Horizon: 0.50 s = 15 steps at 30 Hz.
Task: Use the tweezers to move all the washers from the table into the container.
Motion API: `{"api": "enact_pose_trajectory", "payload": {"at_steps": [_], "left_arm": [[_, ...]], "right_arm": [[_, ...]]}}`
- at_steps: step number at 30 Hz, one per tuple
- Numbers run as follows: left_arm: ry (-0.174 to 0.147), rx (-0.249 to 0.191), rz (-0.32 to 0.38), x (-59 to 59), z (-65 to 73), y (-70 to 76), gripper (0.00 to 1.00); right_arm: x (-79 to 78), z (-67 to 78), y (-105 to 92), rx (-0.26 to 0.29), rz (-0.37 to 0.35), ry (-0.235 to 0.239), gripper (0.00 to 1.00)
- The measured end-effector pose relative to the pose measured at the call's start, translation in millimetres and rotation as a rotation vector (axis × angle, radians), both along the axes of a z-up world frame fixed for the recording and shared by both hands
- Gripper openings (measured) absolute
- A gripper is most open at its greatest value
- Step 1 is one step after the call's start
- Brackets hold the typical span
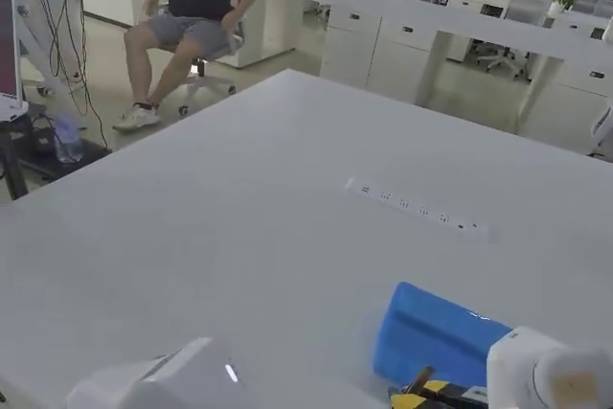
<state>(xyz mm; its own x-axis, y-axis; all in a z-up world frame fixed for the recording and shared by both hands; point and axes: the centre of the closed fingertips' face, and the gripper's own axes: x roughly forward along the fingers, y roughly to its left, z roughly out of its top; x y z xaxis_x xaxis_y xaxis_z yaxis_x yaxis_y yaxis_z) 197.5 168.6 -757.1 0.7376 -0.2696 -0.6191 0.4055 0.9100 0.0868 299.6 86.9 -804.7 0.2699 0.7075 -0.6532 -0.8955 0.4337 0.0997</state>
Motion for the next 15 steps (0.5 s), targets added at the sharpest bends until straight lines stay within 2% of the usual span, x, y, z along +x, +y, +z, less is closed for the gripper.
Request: {"api": "enact_pose_trajectory", "payload": {"at_steps": [2, 5, 10, 15], "left_arm": [[-0.014, -0.011, 0.011, 0.7, 2.9, 0.4, 0.94], [-0.009, -0.016, 0.017, -0.7, 2.2, 1.3, 0.95], [-0.004, 0.005, 0.036, -2.7, -2.2, 8.1, 0.97], [-0.009, -0.01, 0.055, -3.7, -2.4, 9.6, 0.97]], "right_arm": [[-1.6, -3.1, 0.5, -0.01, 0.004, 0.004, 0.04], [-0.4, -4.9, -0.8, -0.016, 0.006, 0.001, 0.04], [-3.5, -5.2, -0.3, -0.018, 0.006, -0.007, 0.04], [-7.4, -4.2, -0.3, -0.014, -0.007, -0.019, 0.04]]}}
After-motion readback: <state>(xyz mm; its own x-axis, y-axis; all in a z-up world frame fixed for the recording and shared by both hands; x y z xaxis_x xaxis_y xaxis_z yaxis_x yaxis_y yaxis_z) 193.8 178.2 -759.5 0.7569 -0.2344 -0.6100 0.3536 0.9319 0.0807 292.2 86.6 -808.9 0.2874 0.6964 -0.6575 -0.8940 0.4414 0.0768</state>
